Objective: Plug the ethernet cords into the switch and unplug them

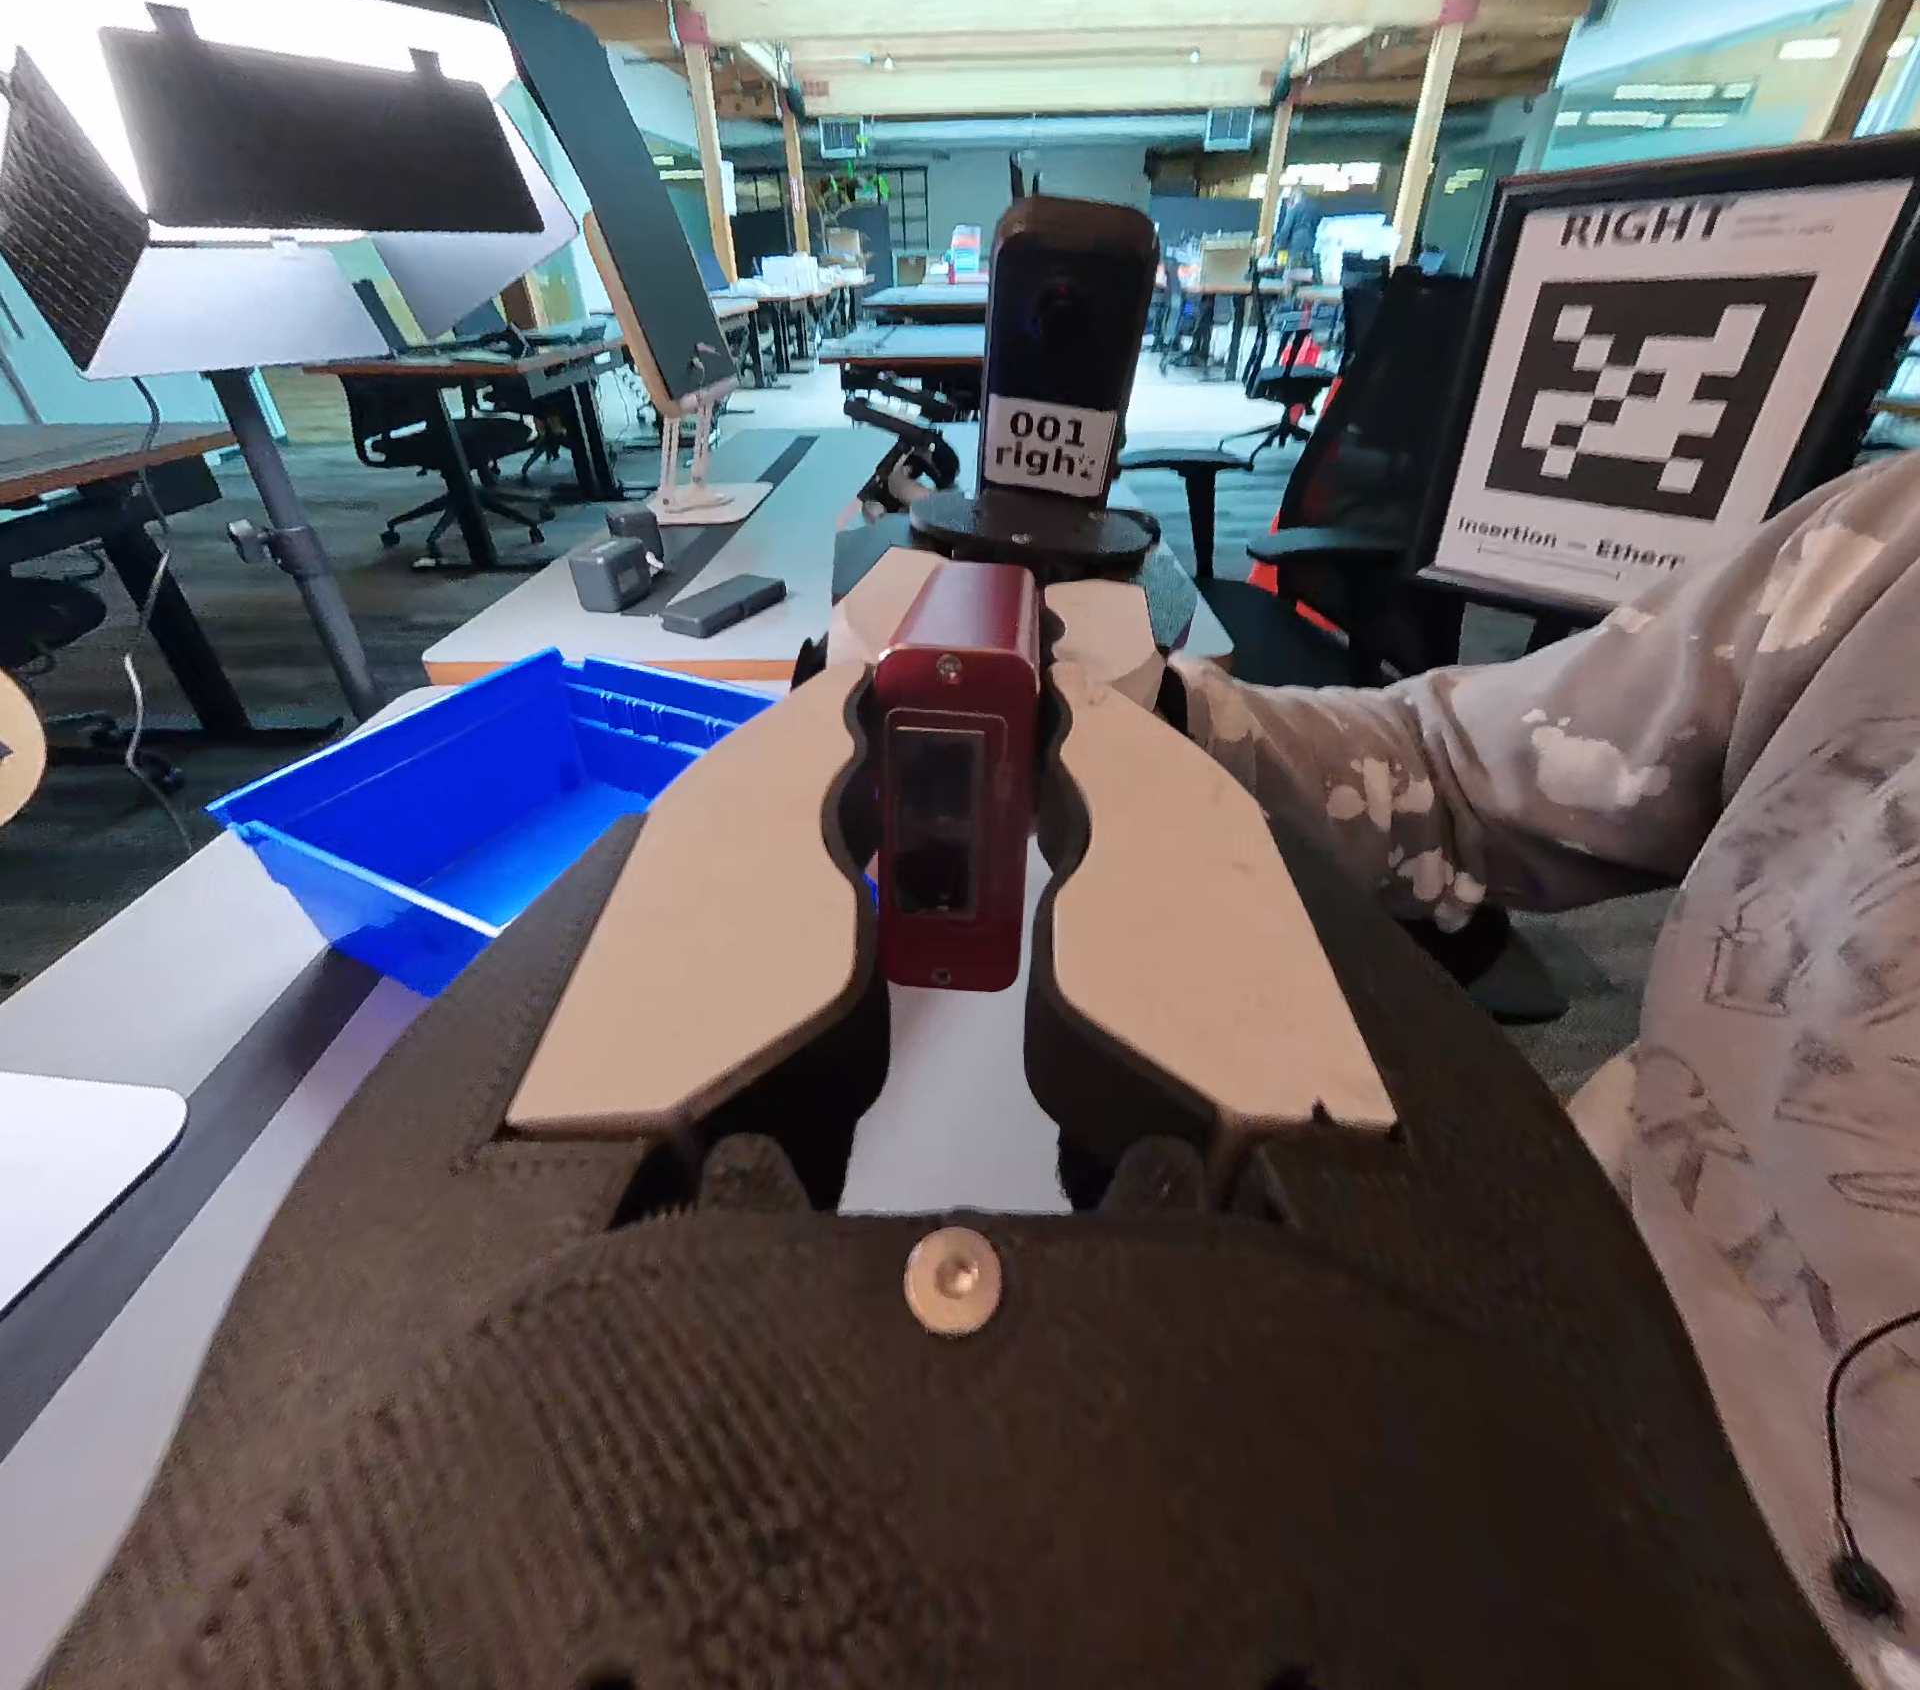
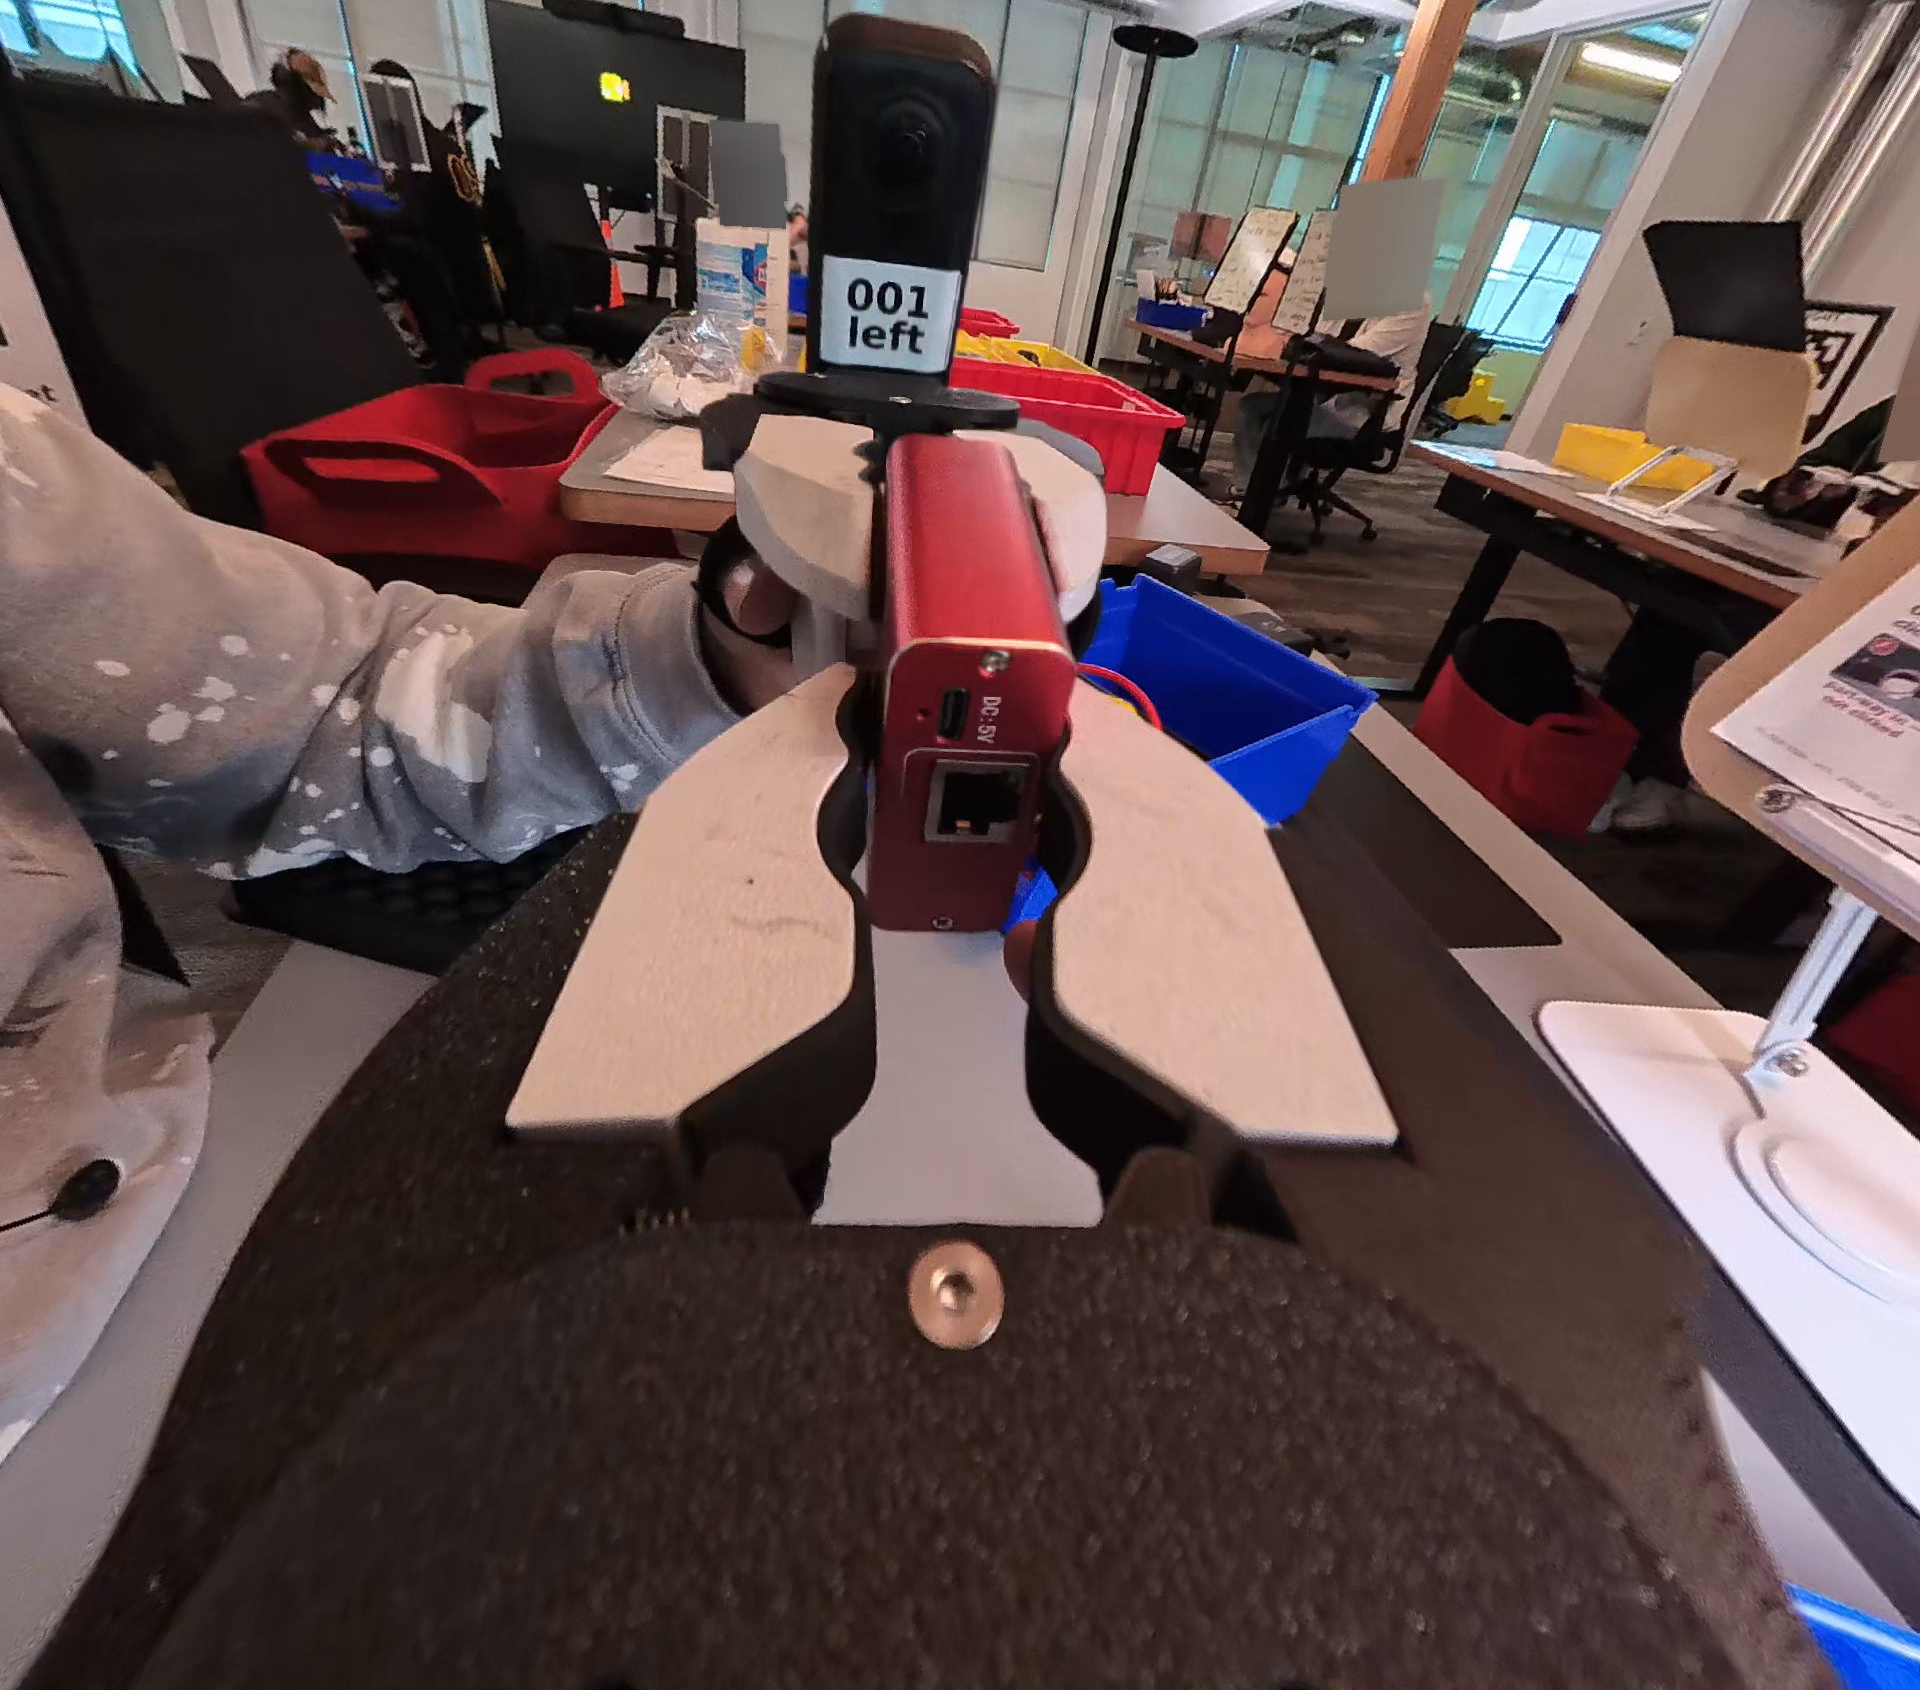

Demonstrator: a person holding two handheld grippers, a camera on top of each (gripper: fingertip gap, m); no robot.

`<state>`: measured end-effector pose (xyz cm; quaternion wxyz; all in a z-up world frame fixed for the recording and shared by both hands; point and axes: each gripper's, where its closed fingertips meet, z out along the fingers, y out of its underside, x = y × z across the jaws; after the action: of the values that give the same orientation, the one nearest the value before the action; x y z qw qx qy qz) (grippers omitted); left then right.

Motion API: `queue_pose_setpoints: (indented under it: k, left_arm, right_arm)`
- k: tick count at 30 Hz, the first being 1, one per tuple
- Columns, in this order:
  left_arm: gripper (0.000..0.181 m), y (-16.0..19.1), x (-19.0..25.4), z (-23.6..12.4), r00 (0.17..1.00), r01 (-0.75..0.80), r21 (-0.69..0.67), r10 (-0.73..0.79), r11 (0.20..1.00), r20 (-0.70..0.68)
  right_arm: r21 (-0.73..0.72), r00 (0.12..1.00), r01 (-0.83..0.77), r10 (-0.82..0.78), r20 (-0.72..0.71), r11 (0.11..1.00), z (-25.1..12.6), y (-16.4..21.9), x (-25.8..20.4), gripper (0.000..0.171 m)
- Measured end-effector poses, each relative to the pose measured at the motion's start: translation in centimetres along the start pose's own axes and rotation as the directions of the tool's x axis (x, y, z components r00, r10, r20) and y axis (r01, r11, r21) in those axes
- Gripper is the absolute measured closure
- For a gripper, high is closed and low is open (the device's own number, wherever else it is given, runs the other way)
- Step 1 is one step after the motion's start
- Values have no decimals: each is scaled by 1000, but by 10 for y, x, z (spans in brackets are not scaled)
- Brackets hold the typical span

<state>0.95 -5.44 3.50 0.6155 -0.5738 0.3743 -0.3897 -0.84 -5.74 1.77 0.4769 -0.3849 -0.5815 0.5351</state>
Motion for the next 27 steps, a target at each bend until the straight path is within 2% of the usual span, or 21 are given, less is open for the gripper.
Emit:
queue_pose_setpoints:
  k: [3, 9, 15, 20, 23, 27]
  left_arm:
    - [153, -5, -1, 0, 1000, 13, 65, -13, 998, -2]
    - [154, -7, -3, 1, 998, 60, 107, -58, 992, -21]
    - [151, 6, -3, -3, 1000, 5, -79, -3, 997, 22]
    - [149, 26, 0, -11, 996, -69, -282, 79, 957, 27]
    - [153, 30, 2, -10, 991, -122, -308, 134, 943, 17]
    - [153, 23, 5, -4, 991, -126, -240, 130, 962, 3]
  right_arm:
    - [-5, 1000, 1, -1, -13, 1000, 1, 1, 0, 137]
    - [-20, 999, -32, 32, -5, 999, 2, 4, 1, 142]
    - [-106, 999, -15, 19, 33, 994, -2, 15, -2, 145]
    - [-173, 999, 4, 6, 54, 985, 1, 26, -7, 145]
    - [-195, 998, 17, -4, 67, 981, 2, 30, -9, 145]
    - [-161, 996, 44, -32, 81, 986, -3, 24, -10, 144]
